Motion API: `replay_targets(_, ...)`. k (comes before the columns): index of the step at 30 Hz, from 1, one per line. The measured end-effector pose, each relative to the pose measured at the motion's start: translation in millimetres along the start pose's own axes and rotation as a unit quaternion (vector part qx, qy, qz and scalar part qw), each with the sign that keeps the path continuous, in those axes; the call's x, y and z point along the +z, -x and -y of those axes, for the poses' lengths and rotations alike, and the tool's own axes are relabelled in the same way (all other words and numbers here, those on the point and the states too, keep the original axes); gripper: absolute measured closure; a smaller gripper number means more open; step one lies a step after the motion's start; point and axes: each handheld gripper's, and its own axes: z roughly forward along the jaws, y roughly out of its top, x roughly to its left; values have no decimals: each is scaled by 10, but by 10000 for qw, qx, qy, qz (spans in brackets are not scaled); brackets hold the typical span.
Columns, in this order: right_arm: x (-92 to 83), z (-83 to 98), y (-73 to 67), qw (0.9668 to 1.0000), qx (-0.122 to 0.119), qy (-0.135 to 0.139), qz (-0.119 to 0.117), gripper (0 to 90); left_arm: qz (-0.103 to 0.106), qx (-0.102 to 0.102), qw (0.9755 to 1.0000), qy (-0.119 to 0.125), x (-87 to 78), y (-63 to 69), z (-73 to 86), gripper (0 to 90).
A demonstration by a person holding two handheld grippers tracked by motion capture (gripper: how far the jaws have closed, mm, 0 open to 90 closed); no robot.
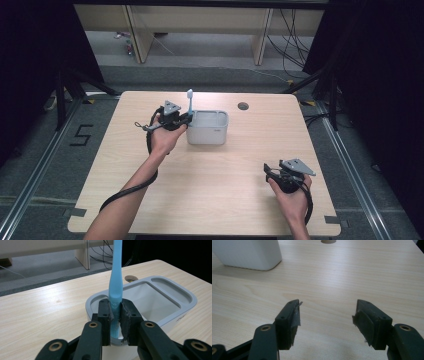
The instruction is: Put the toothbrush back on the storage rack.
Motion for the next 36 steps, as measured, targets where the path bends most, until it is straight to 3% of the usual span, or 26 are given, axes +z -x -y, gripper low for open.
replay_targets(1, 8, 6, -28, 9998, 183, 10, -86, 376, -3, 17, 10000, -65, 5, -2, 0, 783)
replay_targets(3, 8, 5, -31, 9998, 195, 5, -87, 376, -8, 13, 10000, -76, 9, -1, 0, 783)
replay_targets(5, 4, -1, -7, 10000, 22, -28, -66, 376, -3, 5, 9999, -133, 16, 0, -2, 783)
replay_targets(11, 13, 2, 1, 9999, 17, 21, -111, 376, 20, 67, 9996, -266, 22, 2, -9, 783)
replay_targets(36, 7, 4, -7, 10000, 67, 11, -73, 376, -55, 72, 9995, -292, -18, 35, -18, 766)
